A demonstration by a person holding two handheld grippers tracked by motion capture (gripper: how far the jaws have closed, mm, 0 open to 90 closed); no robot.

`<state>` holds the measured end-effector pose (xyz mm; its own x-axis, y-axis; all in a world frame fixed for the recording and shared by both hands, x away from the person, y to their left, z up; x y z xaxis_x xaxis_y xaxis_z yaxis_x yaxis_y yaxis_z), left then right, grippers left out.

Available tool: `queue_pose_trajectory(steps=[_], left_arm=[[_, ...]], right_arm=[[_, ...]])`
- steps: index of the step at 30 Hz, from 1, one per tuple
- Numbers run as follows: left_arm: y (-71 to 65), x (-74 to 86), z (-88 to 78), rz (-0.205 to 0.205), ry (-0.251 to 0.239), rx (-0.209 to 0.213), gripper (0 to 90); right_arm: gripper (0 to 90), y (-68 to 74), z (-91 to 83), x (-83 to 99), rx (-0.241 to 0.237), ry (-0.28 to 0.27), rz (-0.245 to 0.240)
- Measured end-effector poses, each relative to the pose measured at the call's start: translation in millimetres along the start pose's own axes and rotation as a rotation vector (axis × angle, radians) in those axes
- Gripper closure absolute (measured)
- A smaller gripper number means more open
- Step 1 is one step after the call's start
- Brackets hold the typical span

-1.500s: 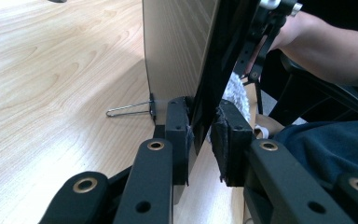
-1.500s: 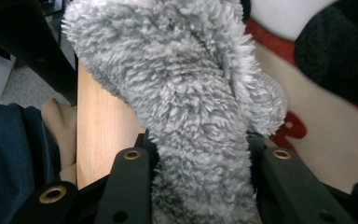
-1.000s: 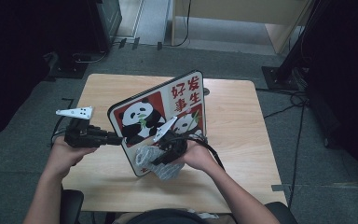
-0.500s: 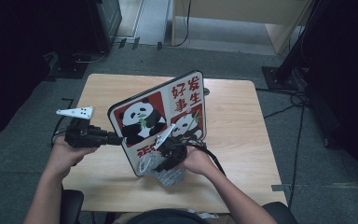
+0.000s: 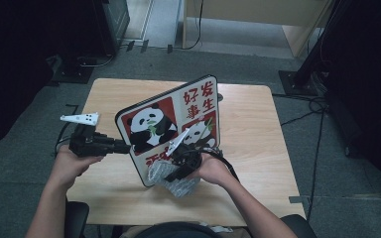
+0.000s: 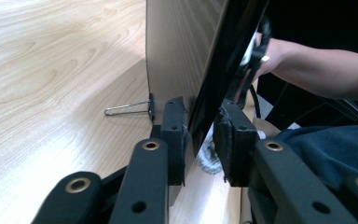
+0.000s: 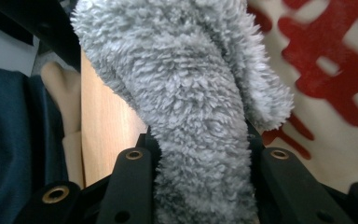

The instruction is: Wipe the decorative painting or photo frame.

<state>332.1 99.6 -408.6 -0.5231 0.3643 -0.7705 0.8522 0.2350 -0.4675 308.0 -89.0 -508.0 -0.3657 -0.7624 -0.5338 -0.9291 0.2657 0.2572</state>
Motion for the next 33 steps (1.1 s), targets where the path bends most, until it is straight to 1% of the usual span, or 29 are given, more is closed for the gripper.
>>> queue_pose_trajectory(steps=[2, 3, 4, 9, 11, 13, 15, 16, 18, 20, 22, 24, 25, 26, 28, 31, 33], left_arm=[[0.1, -0.2, -0.4, 0.009, -0.003, -0.004, 71.8], [-0.4, -0.3, -0.7, 0.013, -0.005, 0.000, 71.3], [-0.4, -0.3, -0.9, 0.016, -0.006, -0.002, 70.7], [0.8, 0.3, -4.2, 0.013, -0.008, -0.006, 66.7], [1.3, 0.9, -6.9, 0.032, -0.007, -0.017, 64.8], [1.8, 1.0, -10.2, 0.028, -0.019, -0.019, 63.6], [3.3, 1.6, -13.7, 0.025, -0.028, -0.023, 62.7], [4.1, 2.3, -15.5, 0.023, -0.030, -0.025, 62.3], [5.1, 2.7, -17.4, 0.022, -0.037, -0.031, 61.3], [6.3, 2.7, -19.5, 0.022, -0.043, -0.031, 61.0], [8.7, 3.2, -19.4, 0.022, -0.043, -0.041, 60.6], [10.9, 4.2, -19.3, 0.019, -0.042, -0.048, 61.0], [12.0, 4.9, -19.4, 0.021, -0.039, -0.053, 63.0], [13.5, 5.2, -19.7, 0.022, -0.047, -0.064, 65.8], [15.6, 5.3, -19.7, -0.006, -0.051, -0.054, 68.6], [17.6, 5.3, -17.0, -0.024, -0.045, -0.047, 71.3], [18.3, 4.8, -13.3, -0.027, -0.031, -0.039, 72.5]], right_arm=[[68.0, 1.0, -4.2, -3.2, 0.006, -0.011, 0.001], [68.0, 1.2, -7.3, -5.5, 0.011, -0.018, 0.002], [68.0, 1.8, -11.1, -8.4, 0.011, -0.025, 0.013], [68.0, 4.2, -24.9, -20.2, 0.025, -0.035, 0.019], [68.0, 5.3, -32.6, -27.2, 0.037, -0.047, 0.011], [68.0, 6.7, -39.4, -33.1, 0.043, -0.055, 0.017], [68.0, 8.0, -47.7, -41.3, 0.049, -0.072, 0.009], [68.0, 9.0, -50.4, -43.9, 0.050, -0.074, 0.012], [68.0, 10.9, -56.9, -51.6, 0.060, -0.081, 0.006], [68.0, 12.4, -60.9, -57.1, 0.062, -0.084, -0.006], [68.0, 15.0, -65.3, -63.0, 0.065, -0.089, -0.011], [68.0, 17.0, -70.3, -69.5, 0.071, -0.096, -0.025], [68.0, 17.7, -72.1, -71.9, 0.073, -0.100, -0.025], [67.9, 18.5, -74.8, -74.6, 0.075, -0.102, -0.024], [67.9, 19.1, -80.0, -80.4, 0.083, -0.111, -0.030], [67.9, 20.0, -88.1, -89.0, 0.089, -0.125, -0.034], [67.9, 21.4, -93.0, -94.9, 0.094, -0.130, -0.035]])
Point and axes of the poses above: each handheld gripper's, and its own axes: z roughly forward along the jaws, x roughly out of its underside, y roughly to its left, the point moved 8 cm from there along z, roughly forward along the jaws, and after that the axes turned 4 degrees about x, right-handed, at the moved point
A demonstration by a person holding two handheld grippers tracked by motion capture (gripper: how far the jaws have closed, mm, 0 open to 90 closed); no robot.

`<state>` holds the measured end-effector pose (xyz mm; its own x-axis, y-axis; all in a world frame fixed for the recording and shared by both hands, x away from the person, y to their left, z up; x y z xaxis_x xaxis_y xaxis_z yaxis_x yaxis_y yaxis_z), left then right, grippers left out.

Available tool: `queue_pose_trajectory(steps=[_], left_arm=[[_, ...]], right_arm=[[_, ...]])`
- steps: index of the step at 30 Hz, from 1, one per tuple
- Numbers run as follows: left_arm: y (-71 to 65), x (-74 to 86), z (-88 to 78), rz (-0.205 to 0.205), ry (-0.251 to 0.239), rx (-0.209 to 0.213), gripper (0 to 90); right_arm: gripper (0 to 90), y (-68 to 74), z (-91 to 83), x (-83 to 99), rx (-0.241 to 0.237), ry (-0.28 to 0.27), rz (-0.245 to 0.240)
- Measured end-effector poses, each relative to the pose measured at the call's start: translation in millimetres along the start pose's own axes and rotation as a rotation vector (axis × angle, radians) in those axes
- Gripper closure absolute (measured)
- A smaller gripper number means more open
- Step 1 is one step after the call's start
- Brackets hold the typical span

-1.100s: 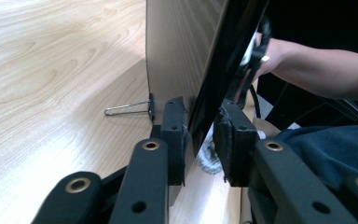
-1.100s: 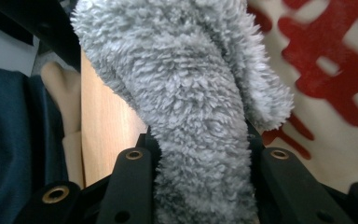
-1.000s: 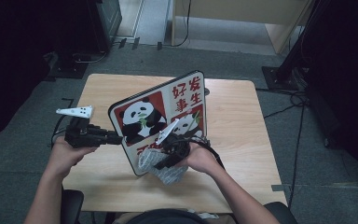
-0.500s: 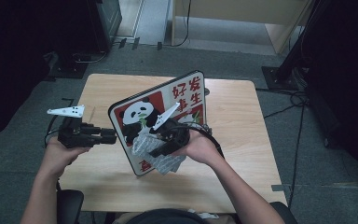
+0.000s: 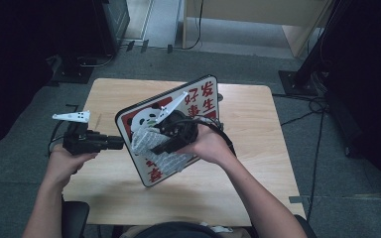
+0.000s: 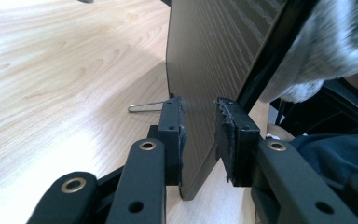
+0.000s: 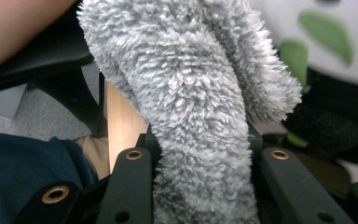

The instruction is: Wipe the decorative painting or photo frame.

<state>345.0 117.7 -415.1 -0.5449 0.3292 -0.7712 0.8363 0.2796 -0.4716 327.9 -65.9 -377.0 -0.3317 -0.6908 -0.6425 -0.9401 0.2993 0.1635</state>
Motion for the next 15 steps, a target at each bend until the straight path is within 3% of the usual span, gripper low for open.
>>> queue_pose_trajectory(steps=[15], left_arm=[[-0.5, -9.7, 8.0, 0.022, -0.007, 0.032, 74.9]], right_arm=[[67.7, 10.0, -25.2, -59.0, 0.029, -0.051, -0.053]])
Point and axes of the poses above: each handheld gripper's, and its own axes: z roughly forward along the jaws, x roughly out of its underside, y roughly to its left, the point moved 8 cm from there along z, roughly forward along the jaws, and after that the axes turned 4 degrees about x, right-handed, at the moved point
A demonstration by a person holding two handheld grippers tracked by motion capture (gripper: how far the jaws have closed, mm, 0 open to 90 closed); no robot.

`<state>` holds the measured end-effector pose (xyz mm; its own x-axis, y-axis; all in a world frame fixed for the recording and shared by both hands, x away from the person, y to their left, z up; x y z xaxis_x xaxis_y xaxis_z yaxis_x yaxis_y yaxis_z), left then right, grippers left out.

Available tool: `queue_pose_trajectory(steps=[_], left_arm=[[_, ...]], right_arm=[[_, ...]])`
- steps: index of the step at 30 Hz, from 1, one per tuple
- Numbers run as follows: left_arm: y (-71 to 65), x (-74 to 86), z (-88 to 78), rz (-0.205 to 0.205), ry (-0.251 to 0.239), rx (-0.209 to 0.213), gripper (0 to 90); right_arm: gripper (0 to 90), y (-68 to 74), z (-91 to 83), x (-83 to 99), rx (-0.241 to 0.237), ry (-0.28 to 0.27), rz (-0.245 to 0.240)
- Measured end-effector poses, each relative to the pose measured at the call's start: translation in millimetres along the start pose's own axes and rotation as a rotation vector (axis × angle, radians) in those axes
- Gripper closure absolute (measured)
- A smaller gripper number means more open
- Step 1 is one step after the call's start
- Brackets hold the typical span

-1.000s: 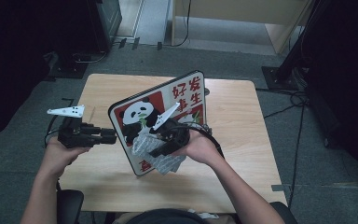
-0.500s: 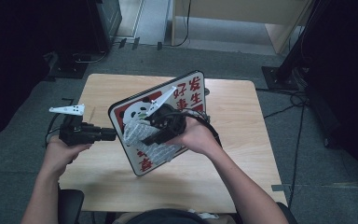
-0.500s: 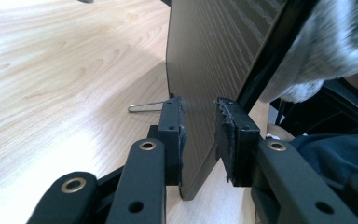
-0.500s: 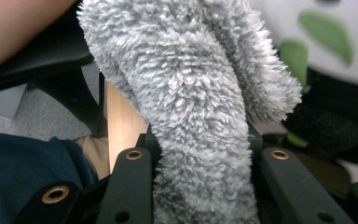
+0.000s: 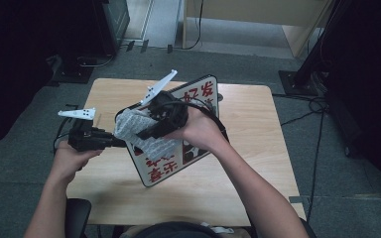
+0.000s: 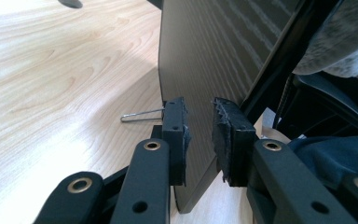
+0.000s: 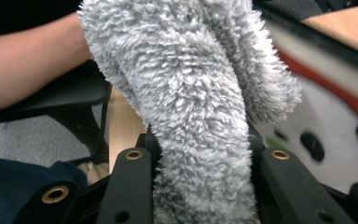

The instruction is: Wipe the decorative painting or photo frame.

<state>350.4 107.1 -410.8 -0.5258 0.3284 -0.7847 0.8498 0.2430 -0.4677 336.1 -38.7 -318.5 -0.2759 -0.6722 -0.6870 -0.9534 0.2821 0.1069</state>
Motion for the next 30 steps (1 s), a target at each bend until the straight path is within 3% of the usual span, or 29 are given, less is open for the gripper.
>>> queue_pose_trajectory(steps=[6, 30], left_arm=[[0.3, -1.3, 0.1, 0.010, -0.005, 0.003, 74.8], [0.9, -2.2, -0.6, 0.015, -0.012, 0.000, 74.3]], right_arm=[[67.6, 0.3, 6.3, -12.0, 0.009, 0.005, -0.006], [67.4, 0.8, 30.5, 11.9, -0.022, 0.033, -0.006]])
Point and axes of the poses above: each handheld gripper's, and its own axes: z roughly forward along the jaws, x roughly out of its underside, y roughly to its left, the point moved 8 cm from there along z, roughly forward along the jaws, and after that the axes turned 4 degrees about x, right-handed, at the moved point
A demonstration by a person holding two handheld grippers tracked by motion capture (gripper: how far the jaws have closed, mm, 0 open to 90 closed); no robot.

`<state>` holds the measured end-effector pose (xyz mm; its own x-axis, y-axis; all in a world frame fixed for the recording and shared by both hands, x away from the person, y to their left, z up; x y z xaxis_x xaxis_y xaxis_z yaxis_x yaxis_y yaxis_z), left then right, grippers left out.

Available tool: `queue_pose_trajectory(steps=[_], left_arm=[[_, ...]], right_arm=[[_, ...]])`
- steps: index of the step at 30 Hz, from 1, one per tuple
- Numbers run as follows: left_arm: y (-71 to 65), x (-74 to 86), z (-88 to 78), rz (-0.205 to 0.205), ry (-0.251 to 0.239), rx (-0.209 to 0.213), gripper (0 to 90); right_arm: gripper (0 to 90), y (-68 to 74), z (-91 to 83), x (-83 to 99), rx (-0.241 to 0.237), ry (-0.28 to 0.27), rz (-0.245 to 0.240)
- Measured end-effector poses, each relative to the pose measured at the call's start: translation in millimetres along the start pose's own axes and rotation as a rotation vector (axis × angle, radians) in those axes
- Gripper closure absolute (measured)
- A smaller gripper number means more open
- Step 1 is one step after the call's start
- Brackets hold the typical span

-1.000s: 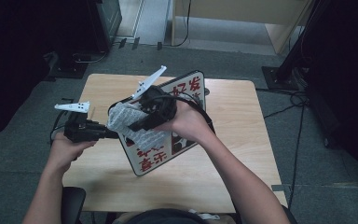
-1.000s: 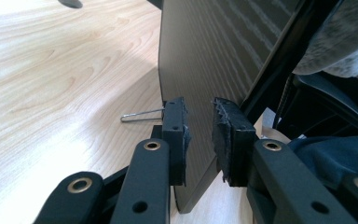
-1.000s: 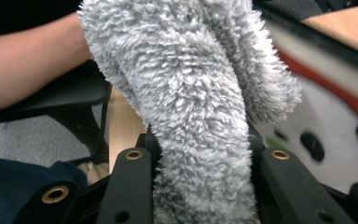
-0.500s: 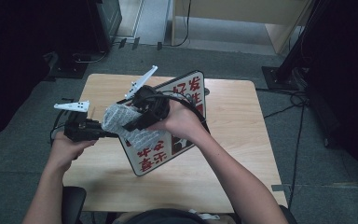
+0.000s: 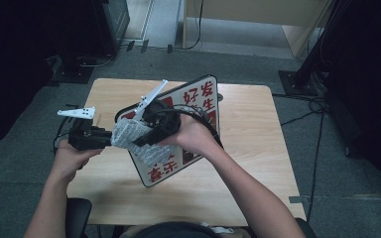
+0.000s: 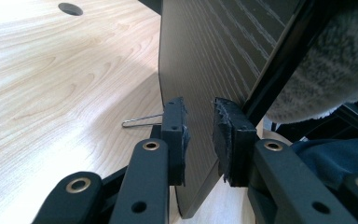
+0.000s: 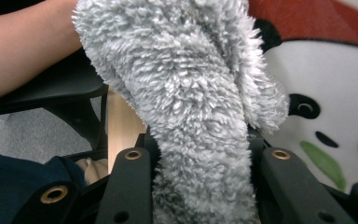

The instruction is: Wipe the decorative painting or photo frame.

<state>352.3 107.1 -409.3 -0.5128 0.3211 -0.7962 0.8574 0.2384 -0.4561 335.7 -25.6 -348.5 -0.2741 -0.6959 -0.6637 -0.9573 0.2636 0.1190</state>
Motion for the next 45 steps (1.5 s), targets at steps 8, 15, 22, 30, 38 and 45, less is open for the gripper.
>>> queue_pose_trajectory(steps=[8, 15, 22, 30, 38, 45], left_arm=[[-0.2, -0.2, 0.6, -0.001, -0.002, 0.000, 74.4], [0.0, 0.2, 0.3, 0.001, 0.001, -0.001, 74.3], [-0.5, 0.1, 0.6, 0.000, 0.001, -0.003, 74.3], [-0.5, 0.1, 1.1, -0.021, -0.005, 0.003, 75.1], [-1.2, 0.7, 1.0, -0.017, 0.002, 0.005, 75.4], [-1.6, 0.9, 1.0, -0.014, 0.004, 0.003, 75.4]], right_arm=[[67.4, 2.1, 5.6, 5.7, -0.003, 0.010, 0.000], [67.4, 3.2, 11.5, 10.8, -0.012, 0.012, 0.004], [67.4, 4.1, 18.5, 20.5, -0.025, 0.026, 0.007], [67.4, 4.8, 25.9, 30.8, -0.033, 0.028, 0.015], [67.4, 6.3, 33.2, 41.2, -0.040, 0.032, 0.028], [67.4, 7.3, 38.6, 48.4, -0.046, 0.038, 0.032]])
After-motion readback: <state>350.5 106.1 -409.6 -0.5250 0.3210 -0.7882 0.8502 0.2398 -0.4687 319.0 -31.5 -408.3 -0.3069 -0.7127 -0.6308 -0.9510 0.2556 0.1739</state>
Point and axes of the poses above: each handheld gripper's, and its own axes: z roughly forward along the jaws, x roughly out of its underside, y roughly to its left, the point moved 8 cm from there along z, roughly forward along the jaws, and after that the axes turned 4 degrees about x, right-handed, at the moved point
